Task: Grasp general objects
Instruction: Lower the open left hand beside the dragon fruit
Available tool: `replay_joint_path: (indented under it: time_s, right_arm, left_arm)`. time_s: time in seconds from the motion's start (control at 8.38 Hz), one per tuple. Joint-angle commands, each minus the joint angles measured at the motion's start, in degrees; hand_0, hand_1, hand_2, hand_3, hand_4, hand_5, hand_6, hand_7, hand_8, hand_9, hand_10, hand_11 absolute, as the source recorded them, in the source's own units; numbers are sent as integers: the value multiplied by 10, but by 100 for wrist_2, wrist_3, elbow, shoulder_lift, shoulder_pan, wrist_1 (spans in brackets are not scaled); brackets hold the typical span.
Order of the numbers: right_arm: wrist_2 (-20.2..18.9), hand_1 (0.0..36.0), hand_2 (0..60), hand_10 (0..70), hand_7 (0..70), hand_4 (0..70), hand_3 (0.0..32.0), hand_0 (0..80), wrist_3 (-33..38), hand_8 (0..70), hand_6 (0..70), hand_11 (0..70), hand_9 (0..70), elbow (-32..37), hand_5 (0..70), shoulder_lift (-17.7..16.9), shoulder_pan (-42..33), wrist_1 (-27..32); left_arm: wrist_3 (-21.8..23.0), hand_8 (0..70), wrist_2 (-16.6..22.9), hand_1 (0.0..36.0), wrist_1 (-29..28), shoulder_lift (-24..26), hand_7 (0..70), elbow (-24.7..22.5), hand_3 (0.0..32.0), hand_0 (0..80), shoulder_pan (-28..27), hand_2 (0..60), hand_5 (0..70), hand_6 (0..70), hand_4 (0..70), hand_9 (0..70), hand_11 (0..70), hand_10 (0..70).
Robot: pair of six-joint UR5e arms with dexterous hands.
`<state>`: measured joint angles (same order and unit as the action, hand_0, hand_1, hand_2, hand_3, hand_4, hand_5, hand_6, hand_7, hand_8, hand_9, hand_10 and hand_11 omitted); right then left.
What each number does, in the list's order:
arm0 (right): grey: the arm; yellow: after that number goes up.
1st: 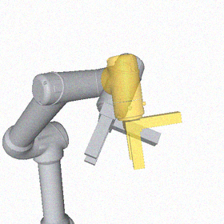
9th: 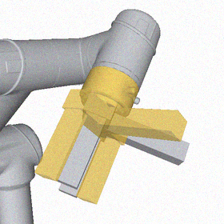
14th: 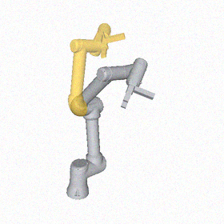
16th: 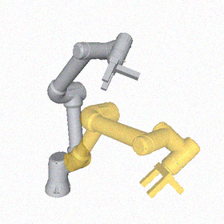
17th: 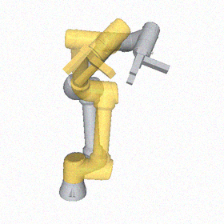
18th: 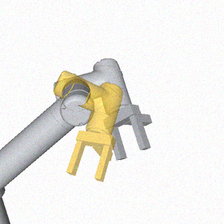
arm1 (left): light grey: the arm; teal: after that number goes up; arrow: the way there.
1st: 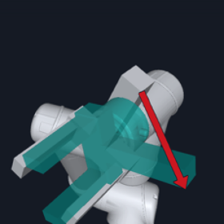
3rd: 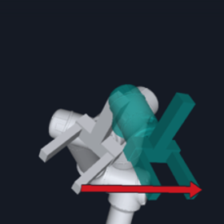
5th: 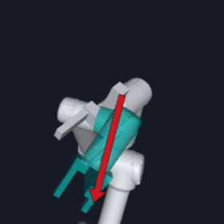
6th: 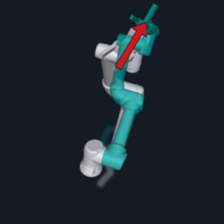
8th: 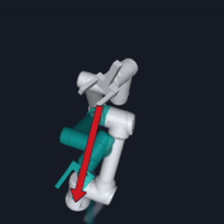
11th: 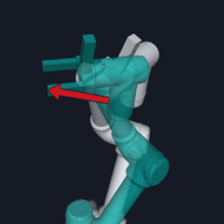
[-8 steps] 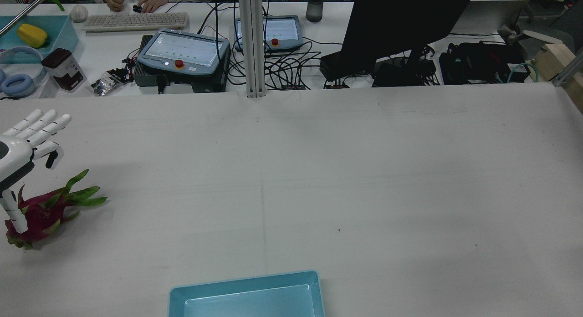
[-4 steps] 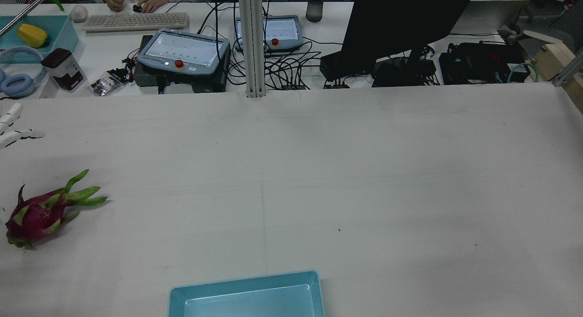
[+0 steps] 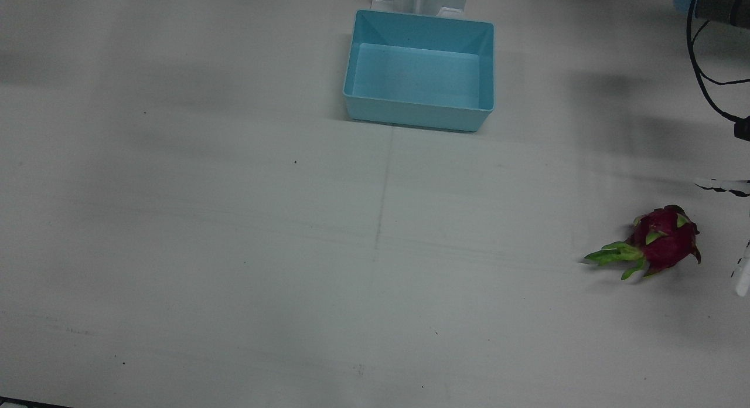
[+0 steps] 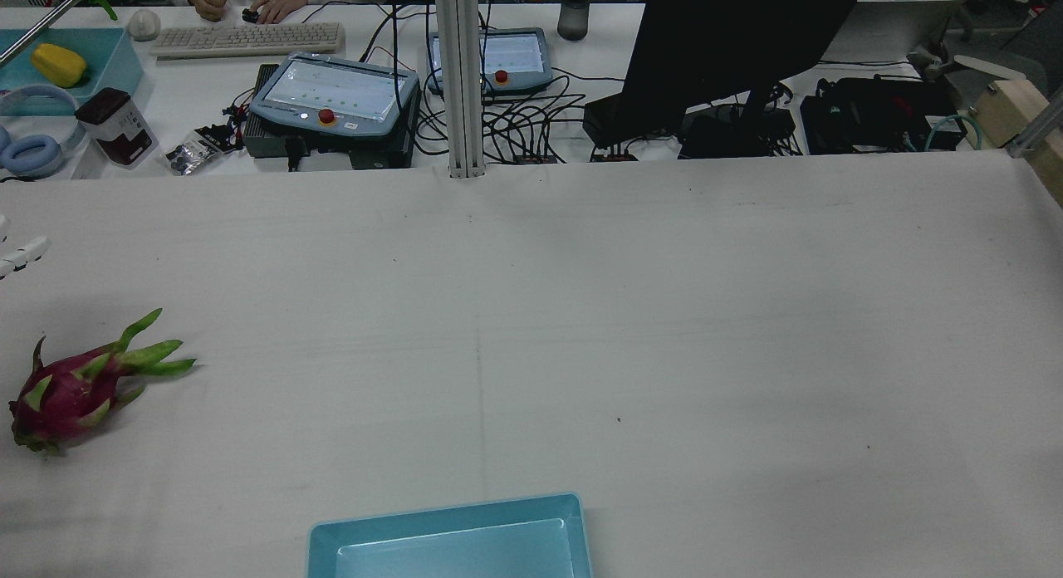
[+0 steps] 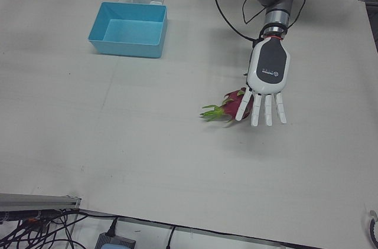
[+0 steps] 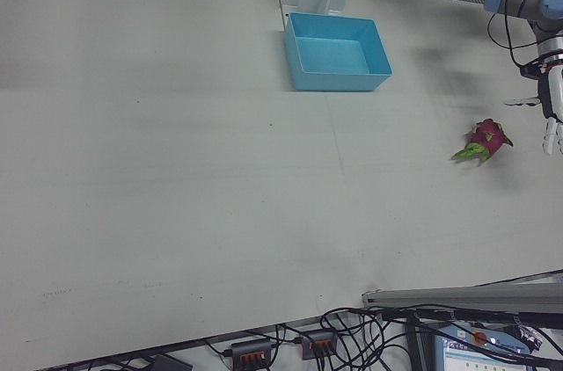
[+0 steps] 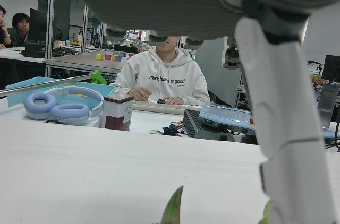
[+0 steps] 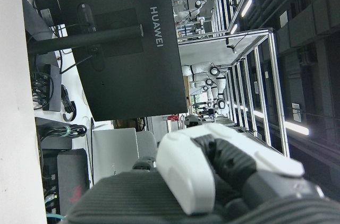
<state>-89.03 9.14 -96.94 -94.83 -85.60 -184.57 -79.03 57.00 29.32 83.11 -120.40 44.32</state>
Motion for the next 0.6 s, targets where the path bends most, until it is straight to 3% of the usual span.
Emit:
replay_joint_path:
  time_s: [0.0,0.12,0.48]
  right_arm:
    - [0,0,0,0,0,0,0,0,0,0,0,0,0,0,0,0,0,0]
    - [0,0,0,0,0,0,0,0,0,0,0,0,0,0,0,0,0,0]
    - [0,0,0,0,0,0,0,0,0,0,0,0,0,0,0,0,0,0]
  left_arm:
    - [580,0,-328,194,135,38,7,96,134,518,-432,54,0,0,35,0,0,0]
    - [607,0,-443,199,214,47,32,166,148,519,-494,72,0,0,42,0,0,0]
    - [1011,0,-715,191,320,65,52,447,132,512,-503,68,0,0,39,0,12,0]
